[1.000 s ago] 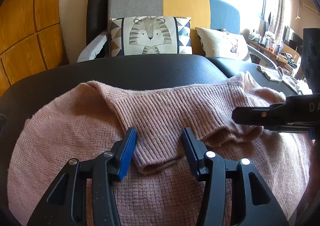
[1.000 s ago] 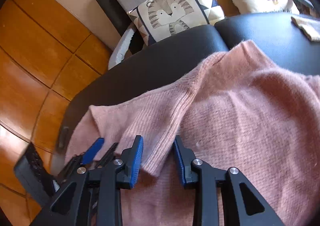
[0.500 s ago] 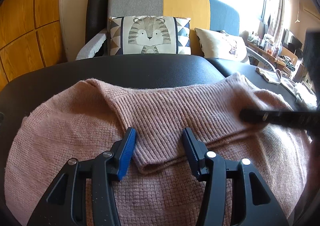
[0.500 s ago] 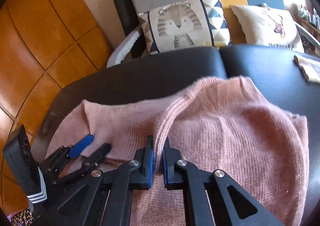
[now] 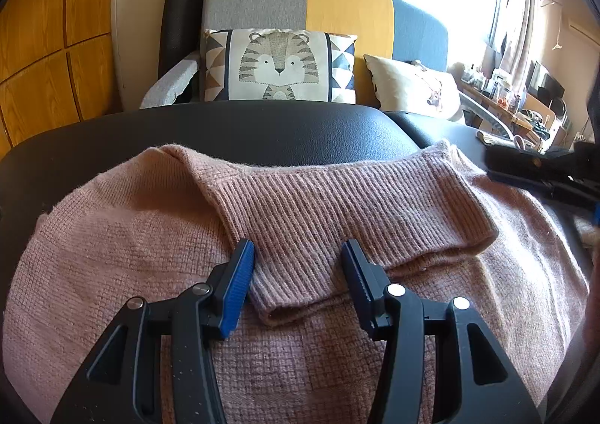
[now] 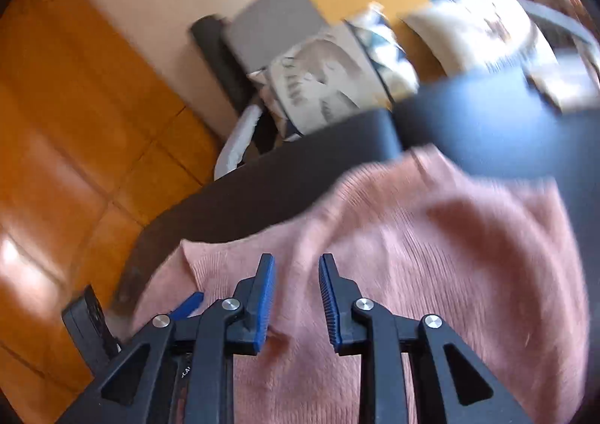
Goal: Fold clothes
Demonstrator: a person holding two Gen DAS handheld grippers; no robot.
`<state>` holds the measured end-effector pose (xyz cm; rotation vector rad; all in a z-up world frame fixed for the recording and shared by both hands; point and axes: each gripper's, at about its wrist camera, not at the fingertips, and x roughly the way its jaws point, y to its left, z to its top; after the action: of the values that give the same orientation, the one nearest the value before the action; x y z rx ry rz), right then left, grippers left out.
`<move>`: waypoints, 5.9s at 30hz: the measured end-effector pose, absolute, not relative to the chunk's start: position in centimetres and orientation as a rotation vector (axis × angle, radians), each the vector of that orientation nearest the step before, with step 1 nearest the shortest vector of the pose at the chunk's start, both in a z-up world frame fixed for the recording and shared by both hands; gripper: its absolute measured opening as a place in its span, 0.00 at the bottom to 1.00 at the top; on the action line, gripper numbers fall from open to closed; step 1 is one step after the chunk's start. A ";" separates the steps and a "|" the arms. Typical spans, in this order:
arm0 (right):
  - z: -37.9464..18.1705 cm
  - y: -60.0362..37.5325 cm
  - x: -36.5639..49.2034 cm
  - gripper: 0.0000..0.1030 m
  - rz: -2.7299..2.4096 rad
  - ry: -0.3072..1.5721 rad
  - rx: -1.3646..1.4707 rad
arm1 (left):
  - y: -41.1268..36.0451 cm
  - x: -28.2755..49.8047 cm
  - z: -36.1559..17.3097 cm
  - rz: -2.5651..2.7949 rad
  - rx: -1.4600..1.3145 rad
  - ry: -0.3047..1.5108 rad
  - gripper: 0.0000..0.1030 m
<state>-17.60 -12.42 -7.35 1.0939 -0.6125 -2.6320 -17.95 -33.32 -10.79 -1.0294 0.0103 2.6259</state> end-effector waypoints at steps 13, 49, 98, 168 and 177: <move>-11.5 -16.7 -22.2 0.15 -2.613 -0.239 1.235 | -33.8 -18.3 -10.9 2.603 -1.035 -0.040 0.50; -5.7 -6.0 -13.0 0.25 -2.673 -0.315 1.186 | -49.9 -20.9 -9.0 2.751 -1.250 -0.236 0.51; -3.7 -2.1 -12.8 0.06 -2.375 -0.549 1.208 | -48.1 -12.9 -2.4 2.477 -0.965 -0.057 0.03; -1.5 0.1 -1.8 0.07 -2.059 -0.774 0.765 | -54.0 -3.7 0.5 2.435 -0.778 -0.367 0.04; -4.0 -2.3 2.8 0.10 -2.071 -0.521 0.889 | -56.4 -0.8 -1.8 2.368 -0.892 -0.354 0.04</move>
<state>2.84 -2.28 -3.97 0.8890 -0.5215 -2.0712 -0.84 -56.35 -1.83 -0.8921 -0.3543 2.3680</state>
